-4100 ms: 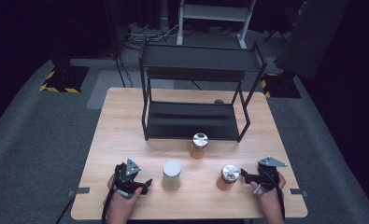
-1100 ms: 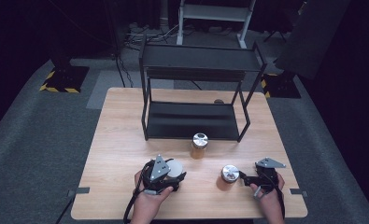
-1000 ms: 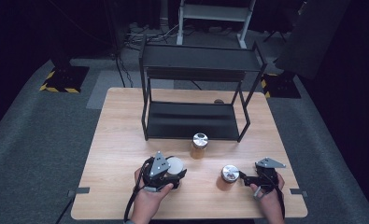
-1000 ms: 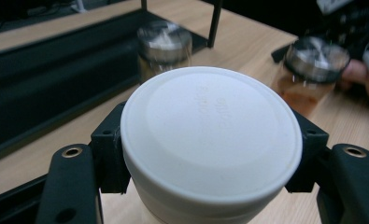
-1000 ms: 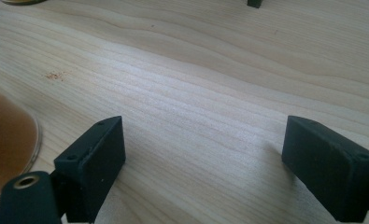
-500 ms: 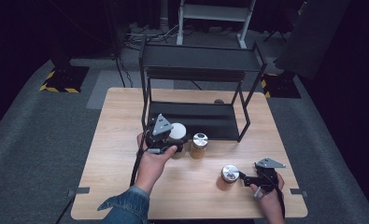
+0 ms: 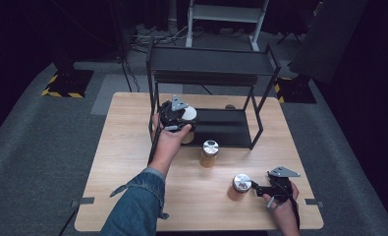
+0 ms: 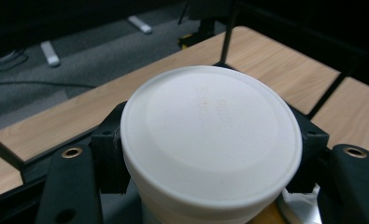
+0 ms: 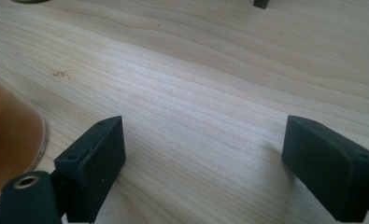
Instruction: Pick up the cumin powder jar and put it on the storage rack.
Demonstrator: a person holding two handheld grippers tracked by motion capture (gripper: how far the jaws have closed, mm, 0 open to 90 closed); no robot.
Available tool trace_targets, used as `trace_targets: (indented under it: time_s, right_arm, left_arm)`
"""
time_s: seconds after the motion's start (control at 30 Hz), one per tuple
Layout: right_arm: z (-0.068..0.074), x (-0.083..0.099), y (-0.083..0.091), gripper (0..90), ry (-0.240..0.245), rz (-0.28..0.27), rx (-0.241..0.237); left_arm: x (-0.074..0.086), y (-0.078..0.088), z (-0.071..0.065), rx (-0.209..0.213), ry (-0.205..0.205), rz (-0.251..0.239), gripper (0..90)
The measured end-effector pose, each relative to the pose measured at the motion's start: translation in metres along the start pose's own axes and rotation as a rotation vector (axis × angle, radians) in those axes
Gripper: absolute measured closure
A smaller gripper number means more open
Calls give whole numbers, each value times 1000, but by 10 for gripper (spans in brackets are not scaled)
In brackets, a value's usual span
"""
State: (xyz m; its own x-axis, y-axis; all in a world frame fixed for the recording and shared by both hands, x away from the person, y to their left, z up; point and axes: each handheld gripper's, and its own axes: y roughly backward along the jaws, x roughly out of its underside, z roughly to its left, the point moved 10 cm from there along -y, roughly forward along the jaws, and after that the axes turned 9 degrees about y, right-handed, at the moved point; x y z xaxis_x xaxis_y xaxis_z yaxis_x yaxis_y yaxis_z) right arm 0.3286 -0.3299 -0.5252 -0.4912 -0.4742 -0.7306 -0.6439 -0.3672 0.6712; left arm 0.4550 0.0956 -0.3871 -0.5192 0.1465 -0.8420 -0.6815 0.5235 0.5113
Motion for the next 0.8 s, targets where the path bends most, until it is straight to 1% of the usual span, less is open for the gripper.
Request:
trace_targets:
  time_s: [0.03, 0.13, 0.17, 0.27, 0.3, 0.37, 0.43, 0.47, 0.5, 0.67, 0.7, 0.77, 0.8]
  right_arm:
    - [0, 0, 0, 132, 1, 0, 0]
    - [0, 0, 0, 132, 1, 0, -1]
    - [0, 0, 0, 132, 2, 0, -1]
    - [0, 0, 0, 132, 2, -1, -2]
    - [0, 0, 0, 132, 1, -1, -2]
    - [0, 0, 0, 132, 3, 0, -2]
    - [0, 0, 0, 132, 3, 0, -2]
    - [0, 0, 0, 132, 3, 0, -2]
    - [0, 0, 0, 132, 3, 0, -1]
    - [0, 0, 0, 133, 2, 0, -2]
    - [0, 0, 0, 132, 2, -1, -2]
    - [0, 0, 0, 132, 3, -1, -2]
    - [0, 0, 0, 133, 4, -1, -2]
  left_arm:
    - [1, -7, 3, -14, 3, 18, 331]
    - [4, -22, 10, -49, 1, 51, 331]
    - [6, -27, 14, -59, 13, 54, 331]
    - [9, -37, 22, -68, 51, 55, 330]
    - [11, -41, 25, -77, 72, 51, 331]
    - [14, -45, 28, -92, 82, 53, 330]
    - [18, -49, 30, -117, 93, 56, 330]
    - [20, -49, 31, -119, 92, 45, 330]
    - [21, -49, 31, -120, 100, 32, 330]
    - [21, -49, 29, -116, 81, 38, 324]
    - [21, -48, 29, -113, 84, 30, 315]
    - [20, -42, 29, -109, 110, 4, 214]
    - [19, -38, 30, -98, 119, -1, 182]
